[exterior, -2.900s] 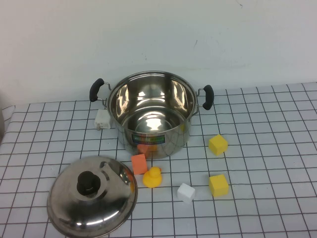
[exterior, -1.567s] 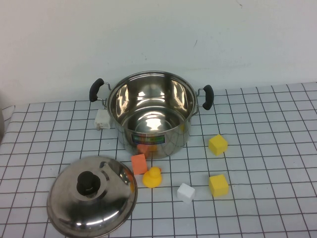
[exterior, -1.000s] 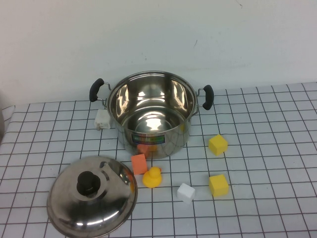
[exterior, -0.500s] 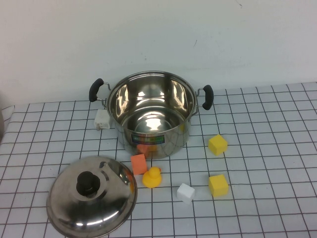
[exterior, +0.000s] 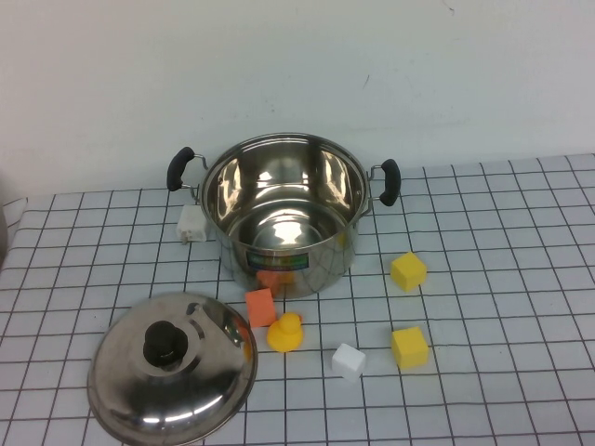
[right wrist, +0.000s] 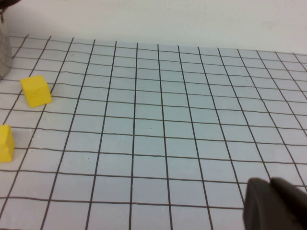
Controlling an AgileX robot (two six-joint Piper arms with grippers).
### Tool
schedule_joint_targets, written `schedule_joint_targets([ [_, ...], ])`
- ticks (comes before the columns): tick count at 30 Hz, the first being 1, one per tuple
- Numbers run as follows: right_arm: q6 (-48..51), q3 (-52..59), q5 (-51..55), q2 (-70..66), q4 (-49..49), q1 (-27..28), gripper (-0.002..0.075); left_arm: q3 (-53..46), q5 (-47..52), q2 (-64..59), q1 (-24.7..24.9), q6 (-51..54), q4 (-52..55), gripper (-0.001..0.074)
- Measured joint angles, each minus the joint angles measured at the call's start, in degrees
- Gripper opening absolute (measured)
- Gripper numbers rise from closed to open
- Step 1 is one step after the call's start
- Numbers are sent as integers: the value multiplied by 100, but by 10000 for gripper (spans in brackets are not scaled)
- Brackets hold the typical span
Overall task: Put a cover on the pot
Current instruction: Pick up the pot lid
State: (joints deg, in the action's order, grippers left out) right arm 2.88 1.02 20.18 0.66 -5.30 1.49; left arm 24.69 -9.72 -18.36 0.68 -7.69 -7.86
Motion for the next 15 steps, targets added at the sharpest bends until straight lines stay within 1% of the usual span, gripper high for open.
schedule_joint_targets([
  [5,0,0,0,0,0,0,10,47,-1101,-1152,0,-506,82,-2],
  [10,0,0,0,0,0,0,10,47,-2020,-2660,-9,-601,897,-1],
  [15,0,0,0,0,0,0,10,56,-2617,-4192,12,-642,1245,-1],
])
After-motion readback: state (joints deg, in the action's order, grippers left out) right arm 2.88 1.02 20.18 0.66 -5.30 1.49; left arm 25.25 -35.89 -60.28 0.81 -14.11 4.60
